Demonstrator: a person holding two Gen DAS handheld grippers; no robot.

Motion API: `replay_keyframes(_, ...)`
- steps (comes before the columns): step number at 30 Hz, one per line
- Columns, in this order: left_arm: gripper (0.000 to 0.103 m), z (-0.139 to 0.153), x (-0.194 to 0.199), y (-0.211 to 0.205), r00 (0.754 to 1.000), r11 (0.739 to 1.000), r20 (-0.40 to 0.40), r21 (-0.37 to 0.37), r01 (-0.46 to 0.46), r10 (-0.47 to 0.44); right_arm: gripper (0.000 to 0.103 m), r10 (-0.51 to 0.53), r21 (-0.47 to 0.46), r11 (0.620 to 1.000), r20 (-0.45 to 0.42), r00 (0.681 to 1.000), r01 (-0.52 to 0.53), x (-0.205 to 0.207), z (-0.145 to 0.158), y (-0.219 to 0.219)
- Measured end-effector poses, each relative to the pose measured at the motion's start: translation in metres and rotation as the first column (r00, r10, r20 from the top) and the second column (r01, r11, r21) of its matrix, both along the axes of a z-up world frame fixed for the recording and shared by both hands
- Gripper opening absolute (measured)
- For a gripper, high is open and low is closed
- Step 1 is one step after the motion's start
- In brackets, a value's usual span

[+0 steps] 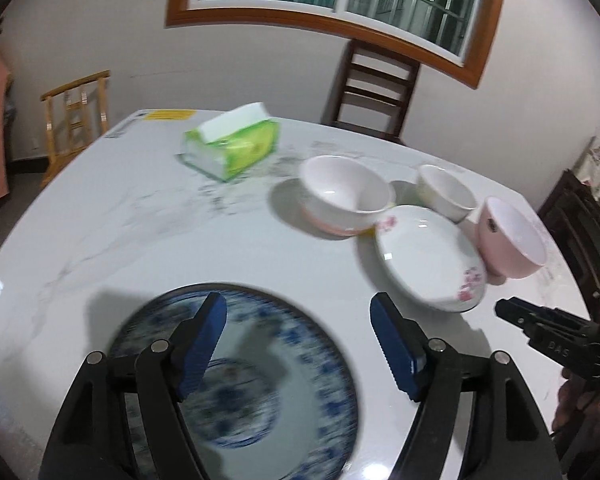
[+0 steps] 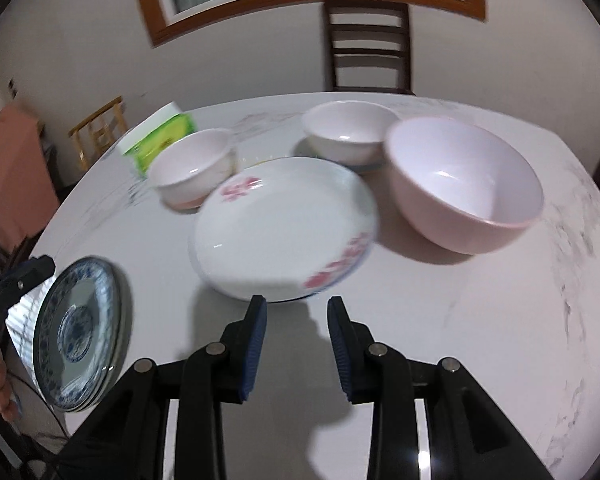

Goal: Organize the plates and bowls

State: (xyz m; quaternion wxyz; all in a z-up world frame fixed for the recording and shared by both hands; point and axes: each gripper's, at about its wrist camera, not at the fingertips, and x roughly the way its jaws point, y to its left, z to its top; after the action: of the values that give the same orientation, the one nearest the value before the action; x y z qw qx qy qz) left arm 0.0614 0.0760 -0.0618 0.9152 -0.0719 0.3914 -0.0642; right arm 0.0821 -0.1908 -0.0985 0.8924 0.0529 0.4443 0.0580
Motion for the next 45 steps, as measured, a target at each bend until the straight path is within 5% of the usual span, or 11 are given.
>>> replay_keyframes(15, 0.068, -0.033, 0.072, -0.066, 0.988, 0.985, -0.133, -0.159, 0.060, -0.081, 0.032, -0.027, 0.035, 0.999, -0.026, 0.999, 0.028, 0.062, -0.026, -0.040)
replay_keyframes(28, 0.061, -0.063, 0.114, -0.092, 0.976, 0.989, -0.195, -0.124, 0.078, -0.101, 0.032, 0.008, 0.083, 0.997, -0.059, 0.998, -0.003, 0.099, -0.051, -0.046)
replay_keyframes(36, 0.044, -0.078, 0.131, -0.095, 0.970, 0.989, -0.224, -0.129, 0.069, -0.097, 0.026, 0.034, 0.094, 0.995, -0.048, 0.998, -0.029, 0.112, -0.055, -0.048)
replay_keyframes(41, 0.019, -0.085, 0.134, -0.097, 0.964, 0.986, -0.237, -0.140, 0.086, -0.118, 0.014, 0.064, 0.116, 0.992, -0.047, 0.997, -0.058, 0.112, -0.054, -0.050)
replay_keyframes(45, 0.016, -0.085, 0.131, -0.100, 0.965, 0.991, -0.238, -0.109, 0.084, -0.108, 0.014, 0.057, 0.107, 0.993, -0.053, 0.997, -0.051, 0.109, -0.053, -0.048)
